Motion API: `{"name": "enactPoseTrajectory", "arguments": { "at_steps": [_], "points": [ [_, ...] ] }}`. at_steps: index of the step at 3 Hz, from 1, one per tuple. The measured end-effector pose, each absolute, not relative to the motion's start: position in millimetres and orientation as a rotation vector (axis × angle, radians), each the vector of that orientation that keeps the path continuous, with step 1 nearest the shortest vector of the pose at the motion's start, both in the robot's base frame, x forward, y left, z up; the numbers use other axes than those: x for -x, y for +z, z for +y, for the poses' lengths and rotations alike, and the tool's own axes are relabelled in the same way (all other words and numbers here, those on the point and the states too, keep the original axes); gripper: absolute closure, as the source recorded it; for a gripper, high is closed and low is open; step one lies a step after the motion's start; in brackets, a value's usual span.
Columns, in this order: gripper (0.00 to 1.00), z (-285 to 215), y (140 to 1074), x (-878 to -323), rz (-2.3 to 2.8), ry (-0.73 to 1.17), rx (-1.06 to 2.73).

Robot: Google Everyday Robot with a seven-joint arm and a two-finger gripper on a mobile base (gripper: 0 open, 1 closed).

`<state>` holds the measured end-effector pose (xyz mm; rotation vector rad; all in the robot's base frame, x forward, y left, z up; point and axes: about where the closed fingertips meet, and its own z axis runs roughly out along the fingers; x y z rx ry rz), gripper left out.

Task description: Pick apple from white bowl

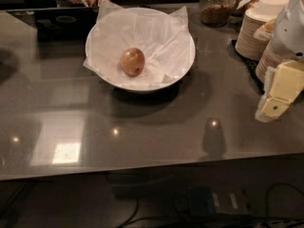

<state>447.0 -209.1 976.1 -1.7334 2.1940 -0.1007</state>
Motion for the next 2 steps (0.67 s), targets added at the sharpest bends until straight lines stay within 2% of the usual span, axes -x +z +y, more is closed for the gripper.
{"name": "enactPoseTrajectory", "arguments": {
  "at_steps": [2],
  "points": [
    [0.00, -150, 974, -511, 1.982, -0.040, 1.813]
  ]
}}
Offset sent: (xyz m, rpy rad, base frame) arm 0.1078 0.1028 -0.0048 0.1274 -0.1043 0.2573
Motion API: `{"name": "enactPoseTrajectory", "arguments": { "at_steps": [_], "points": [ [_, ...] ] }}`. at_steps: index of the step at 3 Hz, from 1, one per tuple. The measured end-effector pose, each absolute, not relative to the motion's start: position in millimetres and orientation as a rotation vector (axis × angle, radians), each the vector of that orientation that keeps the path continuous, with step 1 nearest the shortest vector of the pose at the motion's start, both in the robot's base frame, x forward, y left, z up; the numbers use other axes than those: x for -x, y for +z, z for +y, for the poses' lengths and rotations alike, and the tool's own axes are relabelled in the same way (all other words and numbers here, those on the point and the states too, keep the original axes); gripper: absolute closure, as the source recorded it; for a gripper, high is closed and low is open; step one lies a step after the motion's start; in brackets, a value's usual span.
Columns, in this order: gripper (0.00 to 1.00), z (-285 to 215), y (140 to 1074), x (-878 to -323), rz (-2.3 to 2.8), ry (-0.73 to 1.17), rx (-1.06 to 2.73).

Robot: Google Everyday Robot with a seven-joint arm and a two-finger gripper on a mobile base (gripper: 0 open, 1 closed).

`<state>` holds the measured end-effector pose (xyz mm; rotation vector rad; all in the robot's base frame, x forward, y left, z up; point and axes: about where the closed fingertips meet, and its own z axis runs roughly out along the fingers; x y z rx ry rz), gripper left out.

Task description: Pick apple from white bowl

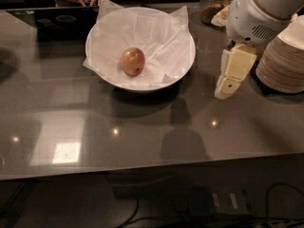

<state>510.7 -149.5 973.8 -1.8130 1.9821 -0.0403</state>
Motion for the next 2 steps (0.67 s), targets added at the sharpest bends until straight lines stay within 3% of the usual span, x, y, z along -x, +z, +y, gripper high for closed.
{"name": "enactPoseTrajectory", "arguments": {
  "at_steps": [1, 2],
  "points": [
    [0.00, -117.0, 978.6, -533.5, 1.878, -0.003, 1.862],
    [0.00, -114.6, 978.1, -535.2, 1.867, 0.002, 1.861]
  ]
}}
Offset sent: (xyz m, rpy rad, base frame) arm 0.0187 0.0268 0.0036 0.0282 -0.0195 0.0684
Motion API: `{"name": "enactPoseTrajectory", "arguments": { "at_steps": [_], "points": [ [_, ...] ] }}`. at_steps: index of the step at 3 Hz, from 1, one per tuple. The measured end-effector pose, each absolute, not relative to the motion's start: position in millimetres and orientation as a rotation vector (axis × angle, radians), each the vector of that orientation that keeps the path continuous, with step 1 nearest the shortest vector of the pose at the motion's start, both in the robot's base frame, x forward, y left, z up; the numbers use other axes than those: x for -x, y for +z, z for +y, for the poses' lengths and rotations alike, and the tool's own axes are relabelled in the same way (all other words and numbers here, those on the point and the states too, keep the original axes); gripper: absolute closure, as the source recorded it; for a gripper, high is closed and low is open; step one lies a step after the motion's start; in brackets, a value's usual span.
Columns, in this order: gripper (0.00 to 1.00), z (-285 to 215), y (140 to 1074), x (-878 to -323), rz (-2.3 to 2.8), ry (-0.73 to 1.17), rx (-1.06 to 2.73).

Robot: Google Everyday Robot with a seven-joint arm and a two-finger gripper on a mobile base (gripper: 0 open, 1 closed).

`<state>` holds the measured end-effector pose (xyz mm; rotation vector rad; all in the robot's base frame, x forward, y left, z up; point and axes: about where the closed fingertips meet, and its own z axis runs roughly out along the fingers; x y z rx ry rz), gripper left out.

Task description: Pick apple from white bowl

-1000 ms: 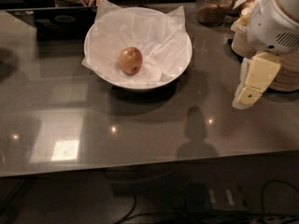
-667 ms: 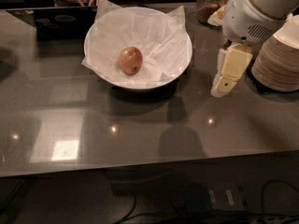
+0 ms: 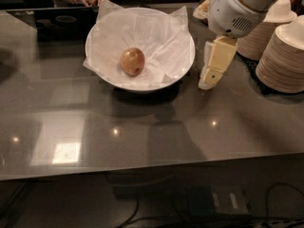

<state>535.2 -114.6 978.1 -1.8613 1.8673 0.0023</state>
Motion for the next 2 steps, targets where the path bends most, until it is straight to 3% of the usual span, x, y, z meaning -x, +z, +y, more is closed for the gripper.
{"name": "enactPoseTrajectory", "arguments": {
  "at_steps": [2],
  "points": [
    [0.00, -62, 976, -591, 1.602, 0.141, 1.904]
  ]
}}
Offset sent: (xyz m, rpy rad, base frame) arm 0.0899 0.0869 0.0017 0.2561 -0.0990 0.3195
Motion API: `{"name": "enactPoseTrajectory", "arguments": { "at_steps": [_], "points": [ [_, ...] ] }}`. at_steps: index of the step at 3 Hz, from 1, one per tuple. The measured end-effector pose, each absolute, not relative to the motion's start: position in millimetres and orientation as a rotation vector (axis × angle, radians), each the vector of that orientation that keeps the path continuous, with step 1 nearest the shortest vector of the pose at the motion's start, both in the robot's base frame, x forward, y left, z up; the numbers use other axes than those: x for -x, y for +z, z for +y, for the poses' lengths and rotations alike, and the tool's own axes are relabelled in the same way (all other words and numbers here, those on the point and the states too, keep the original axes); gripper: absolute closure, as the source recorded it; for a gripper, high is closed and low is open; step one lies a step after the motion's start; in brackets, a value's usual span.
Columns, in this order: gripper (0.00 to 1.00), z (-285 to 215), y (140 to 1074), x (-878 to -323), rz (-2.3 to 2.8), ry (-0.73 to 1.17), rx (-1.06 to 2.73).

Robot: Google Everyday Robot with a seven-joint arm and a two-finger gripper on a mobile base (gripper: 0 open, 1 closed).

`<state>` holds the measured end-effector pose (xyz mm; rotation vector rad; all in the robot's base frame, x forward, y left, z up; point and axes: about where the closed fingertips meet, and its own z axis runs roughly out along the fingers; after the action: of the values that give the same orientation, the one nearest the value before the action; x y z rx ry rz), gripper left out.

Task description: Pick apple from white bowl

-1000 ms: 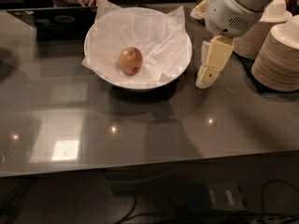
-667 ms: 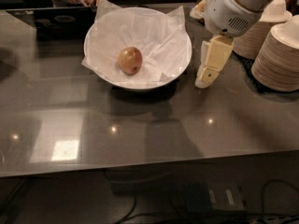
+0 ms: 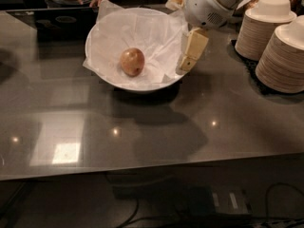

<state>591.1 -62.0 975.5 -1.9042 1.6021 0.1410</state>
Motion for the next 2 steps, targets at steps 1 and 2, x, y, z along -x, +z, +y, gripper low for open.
{"name": "enactPoseTrajectory", "arguments": {
  "at_steps": [1, 2],
  "points": [
    [0.00, -41.7, 971.0, -605.8, 1.509, 0.237, 1.914],
    [0.00, -40.9, 970.8, -607.2, 1.505, 0.242, 1.912]
  ]
}}
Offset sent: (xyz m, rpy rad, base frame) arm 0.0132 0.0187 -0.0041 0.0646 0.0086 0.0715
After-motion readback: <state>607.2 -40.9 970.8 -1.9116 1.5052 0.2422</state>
